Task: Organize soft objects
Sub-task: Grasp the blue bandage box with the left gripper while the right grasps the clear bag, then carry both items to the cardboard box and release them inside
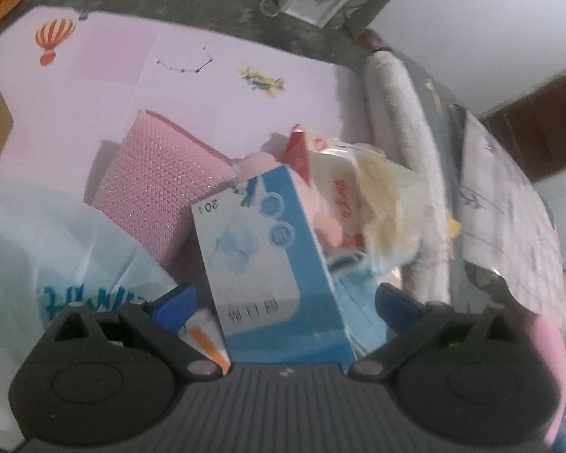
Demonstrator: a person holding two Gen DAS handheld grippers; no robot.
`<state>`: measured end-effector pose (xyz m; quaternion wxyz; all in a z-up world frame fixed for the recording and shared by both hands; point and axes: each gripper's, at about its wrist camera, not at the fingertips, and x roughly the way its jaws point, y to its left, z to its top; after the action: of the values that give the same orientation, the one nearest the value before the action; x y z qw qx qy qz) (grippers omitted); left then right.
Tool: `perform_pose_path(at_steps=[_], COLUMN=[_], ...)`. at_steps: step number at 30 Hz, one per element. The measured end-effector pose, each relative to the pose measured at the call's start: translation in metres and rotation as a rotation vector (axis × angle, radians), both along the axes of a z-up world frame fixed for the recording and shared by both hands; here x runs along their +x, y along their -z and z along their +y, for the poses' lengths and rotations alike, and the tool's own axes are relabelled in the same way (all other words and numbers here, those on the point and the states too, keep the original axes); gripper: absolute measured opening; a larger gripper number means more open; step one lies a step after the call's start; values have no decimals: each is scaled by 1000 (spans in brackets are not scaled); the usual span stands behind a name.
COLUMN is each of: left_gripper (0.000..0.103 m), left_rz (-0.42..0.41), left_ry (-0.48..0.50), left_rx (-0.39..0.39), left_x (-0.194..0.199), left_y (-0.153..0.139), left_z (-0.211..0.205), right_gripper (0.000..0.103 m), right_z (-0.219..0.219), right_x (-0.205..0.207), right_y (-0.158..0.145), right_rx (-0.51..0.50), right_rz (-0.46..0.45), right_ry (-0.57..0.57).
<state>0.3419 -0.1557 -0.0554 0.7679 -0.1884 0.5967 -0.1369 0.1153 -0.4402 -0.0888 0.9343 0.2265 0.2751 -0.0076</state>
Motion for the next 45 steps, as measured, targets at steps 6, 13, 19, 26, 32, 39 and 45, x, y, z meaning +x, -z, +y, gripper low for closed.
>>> perform_pose_path(at_steps=[6, 13, 19, 26, 32, 39, 45], left_gripper=[85, 79, 78, 78, 78, 78, 78], left_rz=[61, 50, -32, -108, -163, -204, -260], left_ry=[-36, -49, -39, -23, -37, -35, -43], left_rx=[-31, -84, -96, -101, -101, -99, -96], left_x=[17, 16, 7, -1, -3, -14, -37], left_y=[22, 25, 5, -25, -44, -63, -93], left_z=[4, 12, 18, 29, 49, 65, 90], right_gripper=[98, 98, 99, 99, 85, 51, 44], right_z=[-1, -6, -14, -15, -2, -7, -10], right_x=[7, 24, 76, 205, 268, 267, 251], right_y=[5, -9, -53, -52, -20, -11, -30], right_rx=[-13, -42, -149, -189, -231, -187, -143], right_rz=[5, -17, -98, 23, 195, 226, 178], right_ry=[4, -5, -45, -207, -259, -210, -192])
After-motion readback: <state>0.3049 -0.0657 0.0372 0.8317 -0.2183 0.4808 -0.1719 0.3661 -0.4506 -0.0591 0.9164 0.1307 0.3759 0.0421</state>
